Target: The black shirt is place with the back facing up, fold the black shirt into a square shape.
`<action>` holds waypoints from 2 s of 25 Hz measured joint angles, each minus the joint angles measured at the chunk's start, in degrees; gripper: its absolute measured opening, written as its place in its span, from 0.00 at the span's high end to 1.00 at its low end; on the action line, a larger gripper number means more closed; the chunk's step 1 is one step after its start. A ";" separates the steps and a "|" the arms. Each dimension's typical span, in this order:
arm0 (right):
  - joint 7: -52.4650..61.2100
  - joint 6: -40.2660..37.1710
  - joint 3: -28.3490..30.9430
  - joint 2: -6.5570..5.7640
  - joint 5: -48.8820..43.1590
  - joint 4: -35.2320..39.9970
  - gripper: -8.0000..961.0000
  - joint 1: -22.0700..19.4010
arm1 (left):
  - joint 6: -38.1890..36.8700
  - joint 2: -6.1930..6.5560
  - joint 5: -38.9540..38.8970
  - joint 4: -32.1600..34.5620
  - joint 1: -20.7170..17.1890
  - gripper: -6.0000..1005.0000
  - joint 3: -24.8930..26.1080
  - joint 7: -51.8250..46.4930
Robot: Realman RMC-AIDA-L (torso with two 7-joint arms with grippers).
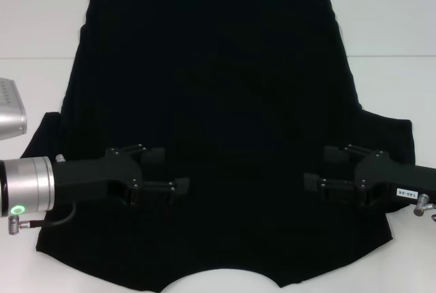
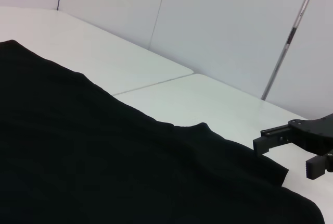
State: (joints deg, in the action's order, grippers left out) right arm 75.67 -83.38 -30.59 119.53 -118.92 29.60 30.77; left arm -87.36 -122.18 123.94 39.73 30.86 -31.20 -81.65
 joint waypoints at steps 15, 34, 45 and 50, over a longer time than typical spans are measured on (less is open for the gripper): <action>0.05 0.08 0.06 0.00 0.00 -0.07 0.02 0.05 | -0.09 -0.07 0.07 0.00 -0.01 0.07 -0.18 -0.28; 50.36 9.18 1.08 -13.86 0.59 4.52 0.03 6.55 | 0.14 7.01 14.26 8.24 1.05 0.13 14.94 -50.65; 52.80 9.90 0.50 -14.74 0.52 5.38 0.04 6.77 | 6.56 6.96 21.06 8.16 -1.34 0.46 20.16 -54.18; 52.83 10.03 0.35 -14.69 0.51 5.16 0.04 6.56 | 7.09 6.95 21.69 7.94 -1.58 0.48 21.33 -54.96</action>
State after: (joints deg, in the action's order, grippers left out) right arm 128.50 -73.35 -30.24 104.84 -118.41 34.76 37.33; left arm -80.27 -115.23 145.63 47.67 29.28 -9.87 -136.61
